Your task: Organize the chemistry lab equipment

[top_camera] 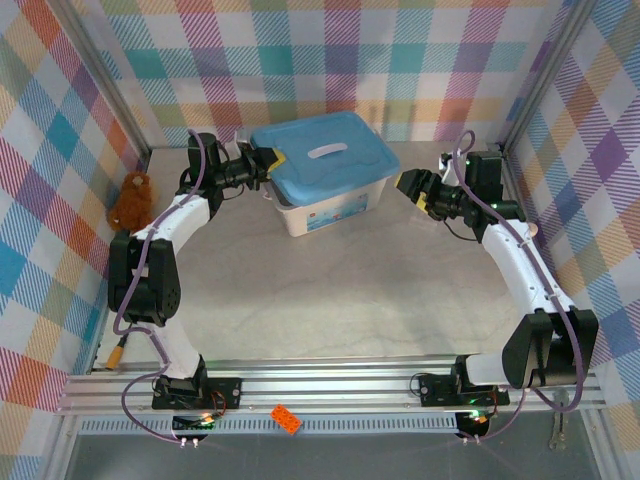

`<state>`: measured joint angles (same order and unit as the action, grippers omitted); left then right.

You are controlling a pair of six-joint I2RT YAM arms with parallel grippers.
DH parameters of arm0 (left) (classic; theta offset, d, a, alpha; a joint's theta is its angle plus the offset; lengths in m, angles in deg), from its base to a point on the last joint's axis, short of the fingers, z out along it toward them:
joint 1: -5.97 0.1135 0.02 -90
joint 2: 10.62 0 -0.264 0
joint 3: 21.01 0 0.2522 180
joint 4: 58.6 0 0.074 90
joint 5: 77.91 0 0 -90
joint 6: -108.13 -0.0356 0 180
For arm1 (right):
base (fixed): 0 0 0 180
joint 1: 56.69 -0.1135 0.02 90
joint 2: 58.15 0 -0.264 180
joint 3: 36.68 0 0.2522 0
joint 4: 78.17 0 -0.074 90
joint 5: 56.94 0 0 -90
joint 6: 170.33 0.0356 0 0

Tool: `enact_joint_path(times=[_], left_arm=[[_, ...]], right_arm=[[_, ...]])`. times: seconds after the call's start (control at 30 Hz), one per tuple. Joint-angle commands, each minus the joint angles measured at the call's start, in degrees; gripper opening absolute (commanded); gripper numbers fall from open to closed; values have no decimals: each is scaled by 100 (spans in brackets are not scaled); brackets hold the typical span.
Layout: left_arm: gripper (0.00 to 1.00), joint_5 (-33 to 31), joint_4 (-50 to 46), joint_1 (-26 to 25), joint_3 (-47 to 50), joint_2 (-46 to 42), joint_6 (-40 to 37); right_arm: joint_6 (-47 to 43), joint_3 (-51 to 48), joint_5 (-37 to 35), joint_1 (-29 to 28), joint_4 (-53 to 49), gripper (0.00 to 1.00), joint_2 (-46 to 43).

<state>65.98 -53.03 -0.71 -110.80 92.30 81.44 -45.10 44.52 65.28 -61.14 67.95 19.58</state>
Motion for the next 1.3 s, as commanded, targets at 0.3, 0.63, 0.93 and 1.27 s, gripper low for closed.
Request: enact_joint_path(times=[0.3,0.63,0.93,1.27], left_arm=[[0,-422,-728,104,132,-106,-217],[0,-720,-1880,149,-282,-227,-911],[0,-765,-2110,182,-407,-353,-1048],[0,-286,-2379,134,-764,-23,-1222]], right_arm=[[1,31,152,-52,122,80,66],[11,218,108,-184,128,80,241],[3,287,89,-252,142,80,334],[76,331,63,-293,245,80,435]])
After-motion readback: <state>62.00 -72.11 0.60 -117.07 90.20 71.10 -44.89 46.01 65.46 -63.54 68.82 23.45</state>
